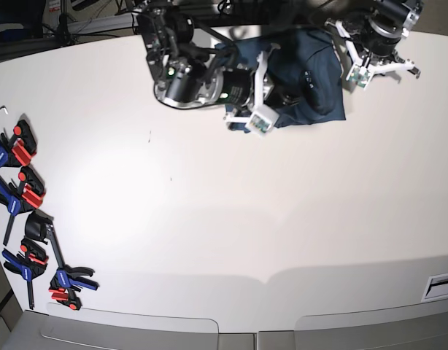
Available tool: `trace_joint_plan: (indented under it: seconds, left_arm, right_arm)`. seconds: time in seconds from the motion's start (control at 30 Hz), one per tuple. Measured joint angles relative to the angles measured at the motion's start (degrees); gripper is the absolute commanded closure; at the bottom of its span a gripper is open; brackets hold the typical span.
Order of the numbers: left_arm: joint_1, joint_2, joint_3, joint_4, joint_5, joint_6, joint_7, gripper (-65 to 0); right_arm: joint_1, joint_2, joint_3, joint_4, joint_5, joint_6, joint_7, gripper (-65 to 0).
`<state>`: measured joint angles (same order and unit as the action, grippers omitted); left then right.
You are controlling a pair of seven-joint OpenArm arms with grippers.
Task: Fold the T-shirt properly
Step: 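Grasp the folded bundle's edge with the right gripper and lift it, then carry the folded shirt beside the clamps with the right gripper and release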
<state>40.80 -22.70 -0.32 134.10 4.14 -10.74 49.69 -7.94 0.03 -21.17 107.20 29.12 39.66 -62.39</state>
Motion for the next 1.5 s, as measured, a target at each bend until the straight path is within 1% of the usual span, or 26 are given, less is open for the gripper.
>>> trace_joint_plan:
  seconds: [0.13,0.23,0.4,0.47,0.53,0.63,0.7,0.77,0.9,0.97,1.03,1.1,1.27,1.3,1.37,1.5]
  left_arm:
    - [0.0,0.0,0.0,0.0,0.0,0.0,0.0,0.0]
    - [0.0,0.0,0.0,0.0,0.0,0.0,-0.3,0.0]
    - [0.0,0.0,0.0,0.0,0.0,0.0,-0.4,0.0]
    - [0.0,0.0,0.0,0.0,0.1,0.0,-0.4,0.0]
    - [0.0,0.0,0.0,0.0,0.2,0.0,-0.4,0.0]
    - [0.0,0.0,0.0,0.0,0.2,0.0,-0.5,0.0]
    - [0.0,0.0,0.0,0.0,0.1,0.0,-0.5,0.0]
    - [0.0,0.0,0.0,0.0,0.1,0.0,-0.5,0.0]
    - [0.0,0.0,0.0,0.0,0.1,0.0,-0.5,0.0]
    - [0.0,0.0,0.0,0.0,0.0,0.0,-0.5,0.0]
    - [0.0,0.0,0.0,0.0,0.1,0.0,-0.4,0.0]
    - [0.0,0.0,0.0,0.0,0.2,0.0,-0.5,0.0]
    - [0.1,0.0,0.0,0.0,0.0,0.0,-0.8,0.0]
    - [0.1,0.0,0.0,0.0,0.0,0.0,-0.9,0.0]
    - [0.1,0.0,0.0,0.0,0.0,0.0,-0.8,0.0]
    - [0.1,0.0,0.0,0.0,-1.0,0.0,-1.8,0.0]
  right_arm:
    - [0.0,0.0,-3.5,-2.4,-3.8,0.0,3.1,0.0]
    - [0.0,0.0,-3.8,-7.0,-6.6,0.1,4.5,0.0]
    - [2.2,0.1,-3.5,-17.4,-9.5,0.1,5.7,0.0]
    - [3.4,0.0,-3.5,-20.3,-9.8,0.9,6.5,0.0]
    - [4.2,-0.1,-3.5,-21.8,-11.5,0.9,7.4,0.0]
    - [4.1,-0.7,-0.8,-22.1,-16.7,-6.6,10.7,0.0]
    - [4.3,-1.0,3.1,-22.1,-21.5,-11.3,13.7,0.0]
    - [4.8,-1.1,8.8,-22.1,-24.9,-14.7,15.6,0.0]
    - [5.3,-0.3,22.2,-22.1,-24.7,-18.4,16.1,0.0]
    - [5.4,0.7,28.4,-22.1,-21.6,-18.9,16.1,0.0]
    - [5.1,2.1,33.9,-22.1,-18.7,-18.5,15.6,0.0]
    - [5.2,3.8,39.5,-22.2,-17.0,-18.8,15.1,0.0]
    - [4.9,8.6,53.2,-22.5,-15.1,-19.8,14.1,0.0]
    - [4.7,9.4,55.7,-22.5,-14.6,-20.2,13.3,0.0]
    - [4.5,10.7,60.0,-22.8,-13.6,-20.2,13.2,0.0]
    - [4.8,12.5,66.1,-22.8,-8.9,-20.4,14.3,0.0]
